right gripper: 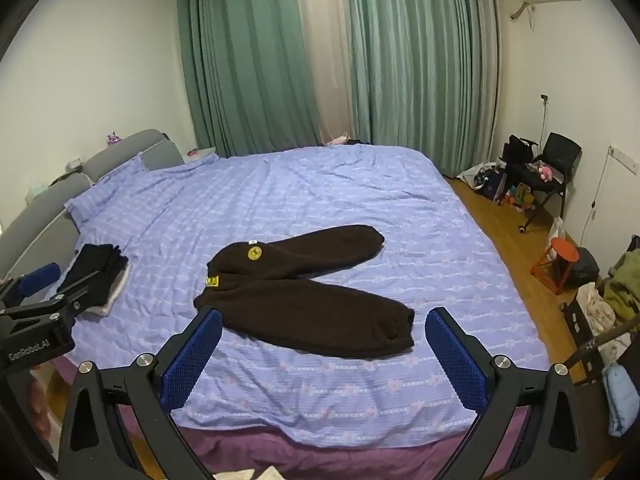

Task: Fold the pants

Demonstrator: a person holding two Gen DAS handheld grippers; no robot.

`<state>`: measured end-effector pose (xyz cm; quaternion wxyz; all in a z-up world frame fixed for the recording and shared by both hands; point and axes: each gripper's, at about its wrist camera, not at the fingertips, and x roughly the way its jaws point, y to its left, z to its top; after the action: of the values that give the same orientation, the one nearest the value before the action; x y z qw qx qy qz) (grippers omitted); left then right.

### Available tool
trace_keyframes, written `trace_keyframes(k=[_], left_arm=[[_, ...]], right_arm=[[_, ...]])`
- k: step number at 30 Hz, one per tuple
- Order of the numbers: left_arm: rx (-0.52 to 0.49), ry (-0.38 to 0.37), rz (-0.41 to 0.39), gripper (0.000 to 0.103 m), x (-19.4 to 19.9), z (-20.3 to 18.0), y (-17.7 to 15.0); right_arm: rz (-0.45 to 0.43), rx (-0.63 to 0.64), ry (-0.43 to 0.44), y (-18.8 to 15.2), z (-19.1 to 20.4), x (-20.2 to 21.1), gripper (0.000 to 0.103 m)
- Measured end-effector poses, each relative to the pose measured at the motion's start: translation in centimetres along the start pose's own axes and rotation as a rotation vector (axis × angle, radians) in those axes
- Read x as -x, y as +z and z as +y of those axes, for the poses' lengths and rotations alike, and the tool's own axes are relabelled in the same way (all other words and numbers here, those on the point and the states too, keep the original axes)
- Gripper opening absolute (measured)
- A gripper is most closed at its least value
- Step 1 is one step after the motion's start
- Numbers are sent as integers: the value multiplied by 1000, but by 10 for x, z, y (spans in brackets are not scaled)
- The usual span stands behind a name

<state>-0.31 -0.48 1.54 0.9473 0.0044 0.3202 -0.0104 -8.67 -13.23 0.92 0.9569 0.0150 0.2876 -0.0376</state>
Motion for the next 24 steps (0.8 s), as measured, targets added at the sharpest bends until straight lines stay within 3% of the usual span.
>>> trace_keyframes(k=[24], left_arm=[[15, 16, -33, 103, 4, 2, 2]], right_arm=[[-20, 9, -6, 4, -3, 6, 103]])
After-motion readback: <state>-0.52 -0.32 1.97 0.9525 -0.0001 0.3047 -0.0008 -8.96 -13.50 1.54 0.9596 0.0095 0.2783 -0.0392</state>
